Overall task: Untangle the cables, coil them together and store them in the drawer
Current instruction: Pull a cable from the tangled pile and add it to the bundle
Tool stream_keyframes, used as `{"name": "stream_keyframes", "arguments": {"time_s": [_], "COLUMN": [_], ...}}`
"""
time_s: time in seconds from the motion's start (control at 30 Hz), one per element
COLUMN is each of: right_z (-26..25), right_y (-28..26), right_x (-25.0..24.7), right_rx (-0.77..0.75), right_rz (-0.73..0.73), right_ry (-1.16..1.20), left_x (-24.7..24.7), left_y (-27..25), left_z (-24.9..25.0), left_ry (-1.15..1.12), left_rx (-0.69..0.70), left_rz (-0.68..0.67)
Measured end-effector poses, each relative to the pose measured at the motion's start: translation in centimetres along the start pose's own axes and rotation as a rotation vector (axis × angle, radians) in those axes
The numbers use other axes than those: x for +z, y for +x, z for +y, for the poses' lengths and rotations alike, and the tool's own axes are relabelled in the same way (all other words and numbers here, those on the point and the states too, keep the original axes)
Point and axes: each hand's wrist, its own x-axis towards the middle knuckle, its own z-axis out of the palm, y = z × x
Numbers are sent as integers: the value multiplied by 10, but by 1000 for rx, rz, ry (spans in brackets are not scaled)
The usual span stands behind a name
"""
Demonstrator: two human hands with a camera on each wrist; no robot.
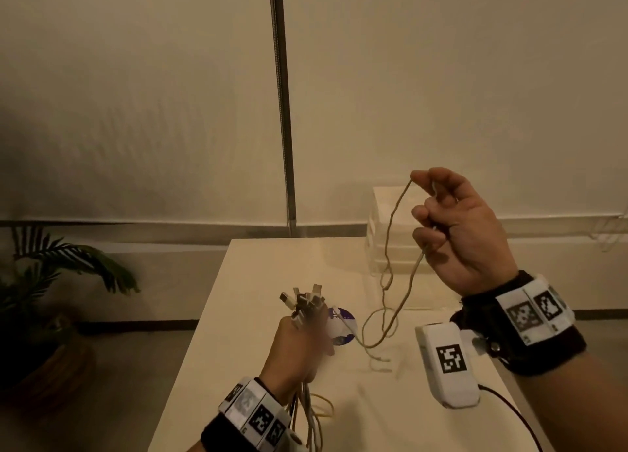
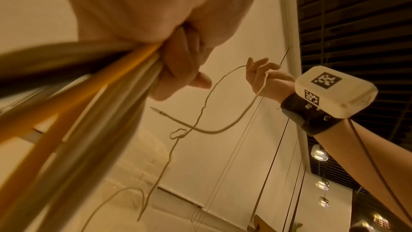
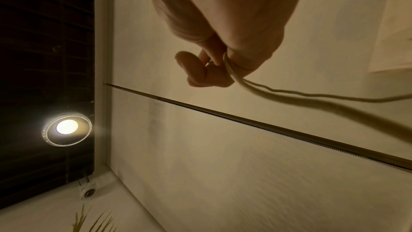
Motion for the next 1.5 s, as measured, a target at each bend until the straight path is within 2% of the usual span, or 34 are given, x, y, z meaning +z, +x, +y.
{"name": "stream_keyframes", "arguments": {"time_s": [0.17, 0.3, 0.4, 0.57, 0.6, 0.63, 0.67, 0.73, 0.77, 0.8, 0.83, 0.9, 0.97, 1.0, 1.07, 1.2, 1.27, 1.37, 1.4, 1.47, 1.5], "right_z": [-10, -16, -12, 11, 19, 28, 39, 60, 72, 80, 85, 88, 90, 94, 99, 106, 105, 92, 85, 73, 68], "right_y": [1, -5, -14, -32, -36, -40, -45, -54, -56, -56, -55, -55, -54, -52, -48, -56, -60, -61, -61, -59, -56], "right_x": [4, 4, -4, -36, -45, -57, -71, -89, -97, -99, -93, -66, -35, -25, -14, -25, -39, -72, -80, -90, -90], "right_rx": [-49, -77, -71, -2, 28, 58, 84, 190, 204, 187, 94, -35, 30, 79, 129, 240, 277, 348, 367, 357, 335], "right_rz": [-35, -72, -50, 134, 167, 187, 168, 11, -7, -29, -69, -290, -503, -560, -600, -704, -691, -665, -642, -598, -567], "right_ry": [76, 77, 24, -93, -199, -402, -749, -1582, -1885, -2036, -2036, -1745, -1292, -1123, -978, -946, -939, -1050, -1078, -1114, -1120], "left_x": [8, 13, 13, 6, 4, 2, 2, 0, 1, 3, 5, 9, 10, 8, 2, -13, -27, -63, -72, -80, -76], "left_y": [6, 11, 16, 20, 18, 16, 14, 9, 7, 6, 5, 3, 3, 3, 2, -8, -11, -12, -13, -17, -20], "left_z": [4, 10, 23, 38, 42, 45, 49, 57, 60, 63, 65, 67, 69, 70, 74, 81, 83, 86, 87, 87, 87], "left_ry": [-50, -236, -369, -385, -392, -396, -394, -384, -388, -399, -409, -408, -403, -406, -422, -408, -286, -41, -20, 32, 138], "left_rx": [-85, -111, -58, 71, 90, 110, 134, 185, 207, 233, 258, 289, 319, 325, 342, 390, 420, 487, 477, 438, 452], "left_rz": [-57, -88, -78, 29, 22, 1, -27, -75, -104, -137, -167, -204, -199, -173, -127, -118, -46, 103, 91, -37, -107]}}
